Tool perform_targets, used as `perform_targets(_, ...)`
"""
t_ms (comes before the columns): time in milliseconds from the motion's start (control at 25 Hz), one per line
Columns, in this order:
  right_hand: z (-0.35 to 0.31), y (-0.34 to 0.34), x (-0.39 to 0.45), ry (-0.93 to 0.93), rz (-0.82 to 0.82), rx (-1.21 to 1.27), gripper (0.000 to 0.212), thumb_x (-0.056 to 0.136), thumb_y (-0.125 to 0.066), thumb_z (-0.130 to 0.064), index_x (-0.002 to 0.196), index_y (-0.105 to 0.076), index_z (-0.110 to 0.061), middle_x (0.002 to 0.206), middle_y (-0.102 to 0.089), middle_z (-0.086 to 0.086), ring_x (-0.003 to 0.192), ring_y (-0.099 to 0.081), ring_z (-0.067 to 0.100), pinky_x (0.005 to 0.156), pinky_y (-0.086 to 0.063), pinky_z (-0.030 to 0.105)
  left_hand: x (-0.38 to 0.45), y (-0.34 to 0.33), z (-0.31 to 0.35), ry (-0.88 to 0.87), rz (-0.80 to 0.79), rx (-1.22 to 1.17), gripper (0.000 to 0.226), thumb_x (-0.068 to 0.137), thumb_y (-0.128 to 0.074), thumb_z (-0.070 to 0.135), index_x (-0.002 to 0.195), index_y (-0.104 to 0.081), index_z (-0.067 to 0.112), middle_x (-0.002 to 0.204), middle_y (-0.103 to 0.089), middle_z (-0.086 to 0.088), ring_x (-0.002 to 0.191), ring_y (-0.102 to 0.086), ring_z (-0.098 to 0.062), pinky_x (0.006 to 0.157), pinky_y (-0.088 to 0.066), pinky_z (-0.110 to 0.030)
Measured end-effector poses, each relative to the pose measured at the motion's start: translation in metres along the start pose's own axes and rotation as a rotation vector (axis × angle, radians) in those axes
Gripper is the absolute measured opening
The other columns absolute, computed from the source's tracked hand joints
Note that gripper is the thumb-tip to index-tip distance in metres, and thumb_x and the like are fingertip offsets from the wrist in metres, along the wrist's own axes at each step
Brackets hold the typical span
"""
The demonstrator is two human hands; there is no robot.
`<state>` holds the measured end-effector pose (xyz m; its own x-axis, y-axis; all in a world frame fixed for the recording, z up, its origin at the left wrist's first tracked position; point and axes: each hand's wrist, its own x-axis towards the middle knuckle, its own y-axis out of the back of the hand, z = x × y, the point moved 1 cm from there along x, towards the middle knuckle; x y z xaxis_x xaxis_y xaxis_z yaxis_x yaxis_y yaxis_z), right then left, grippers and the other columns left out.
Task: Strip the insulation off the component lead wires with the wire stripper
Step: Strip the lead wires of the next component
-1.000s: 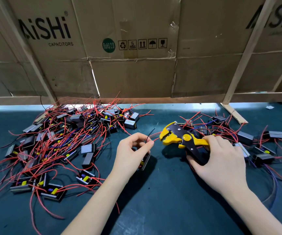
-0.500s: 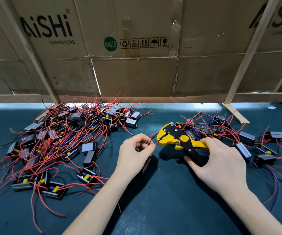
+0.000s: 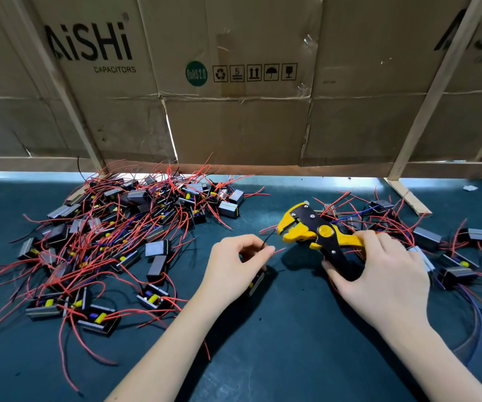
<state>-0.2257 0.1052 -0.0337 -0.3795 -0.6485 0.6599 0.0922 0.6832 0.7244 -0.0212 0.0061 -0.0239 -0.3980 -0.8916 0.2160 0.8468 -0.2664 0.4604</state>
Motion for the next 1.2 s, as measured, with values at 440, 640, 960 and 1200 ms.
perform_targets(440, 0.003, -0.003, 0.001, -0.007, -0.021, 0.037, 0.056, 0.061, -0.085, -0.048, 0.100, -0.066, -0.012, 0.086, -0.064, 0.004, 0.085, -0.064, 0.033, 0.074, -0.043, 0.042, -0.001, 0.001, 0.002, -0.139, -0.078, 0.173, 0.024, 0.098, -0.057, 0.029, 0.078, -0.070, 0.025, 0.065, -0.069, 0.009, 0.078, -0.060, -0.014, 0.076, -0.047, -0.035)
perform_targets(640, 0.005, -0.001, 0.002, 0.022, -0.013, 0.043, 0.055, 0.060, -0.086, -0.049, 0.098, -0.066, -0.013, 0.085, -0.064, 0.002, 0.084, -0.064, 0.032, 0.071, -0.042, 0.040, 0.000, 0.001, -0.001, -0.143, -0.058, 0.199, 0.026, 0.098, -0.056, 0.029, 0.076, -0.068, 0.023, 0.063, -0.068, 0.010, 0.068, -0.056, -0.009, 0.062, -0.037, -0.023)
perform_targets(960, 0.003, 0.001, 0.002, 0.046, -0.005, 0.056, 0.051, 0.059, -0.087, -0.047, 0.094, -0.067, -0.016, 0.080, -0.065, 0.000, 0.076, -0.065, 0.031, 0.066, -0.044, 0.038, 0.001, 0.001, -0.003, -0.145, -0.078, 0.210, 0.026, 0.098, -0.055, 0.028, 0.076, -0.067, 0.022, 0.062, -0.067, 0.011, 0.063, -0.054, -0.007, 0.059, -0.035, -0.018)
perform_targets(1200, 0.001, 0.007, 0.001, -0.020, -0.029, 0.047, 0.037, 0.057, -0.087, -0.049, 0.078, -0.069, -0.024, 0.070, -0.067, -0.005, 0.066, -0.066, 0.029, 0.056, -0.041, 0.028, 0.001, 0.002, -0.004, -0.166, -0.087, 0.232, 0.025, 0.098, -0.056, 0.028, 0.077, -0.068, 0.023, 0.064, -0.069, 0.008, 0.072, -0.059, -0.011, 0.069, -0.042, -0.020)
